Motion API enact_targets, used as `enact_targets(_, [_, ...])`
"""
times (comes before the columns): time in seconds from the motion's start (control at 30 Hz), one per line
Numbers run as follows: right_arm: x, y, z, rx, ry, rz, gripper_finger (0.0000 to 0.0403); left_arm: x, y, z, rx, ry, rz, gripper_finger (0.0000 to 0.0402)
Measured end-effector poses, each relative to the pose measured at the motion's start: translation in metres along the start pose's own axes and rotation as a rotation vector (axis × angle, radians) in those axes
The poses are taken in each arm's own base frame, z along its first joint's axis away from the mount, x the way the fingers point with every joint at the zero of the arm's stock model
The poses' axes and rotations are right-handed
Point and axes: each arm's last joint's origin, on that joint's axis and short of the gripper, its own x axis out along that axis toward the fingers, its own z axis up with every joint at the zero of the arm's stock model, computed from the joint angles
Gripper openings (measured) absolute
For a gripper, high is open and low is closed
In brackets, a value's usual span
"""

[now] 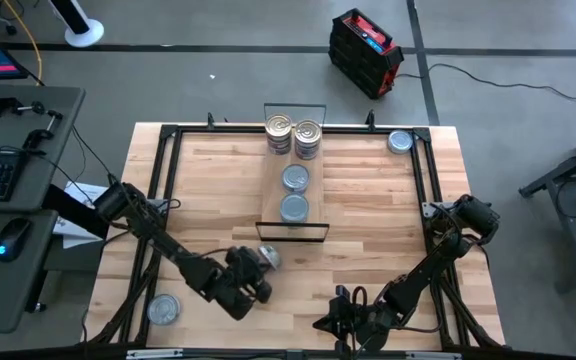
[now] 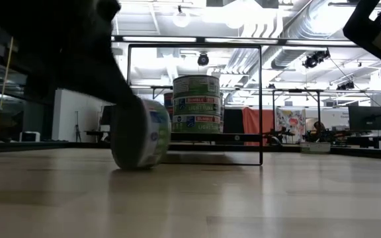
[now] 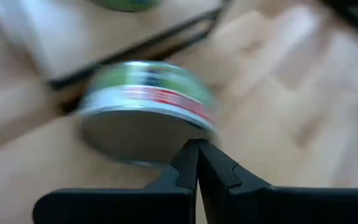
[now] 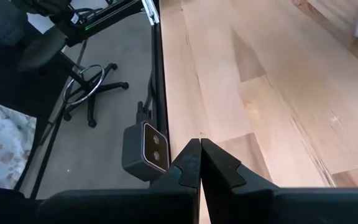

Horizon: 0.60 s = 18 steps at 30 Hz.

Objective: Stack canned seafood by type on shelf
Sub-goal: Stack the green tuna can on top of the other green tuna cans on the shelf

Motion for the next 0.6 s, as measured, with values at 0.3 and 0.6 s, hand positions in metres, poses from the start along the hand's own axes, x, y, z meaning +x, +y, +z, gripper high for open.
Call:
enact_targets(0.3, [0.0,0.0,-0.001,0.017,0.005,-0.002,0.0,0.007,-0.015,0.013,-0.014,-0.039,-0.117,0.0])
enact_targets(0.6, [0.0,0.0,-0.001,0.005,0.004,-0.002,0.0,0.009,-0.024,0.035,0.071,-0.027,-0.152,0.0])
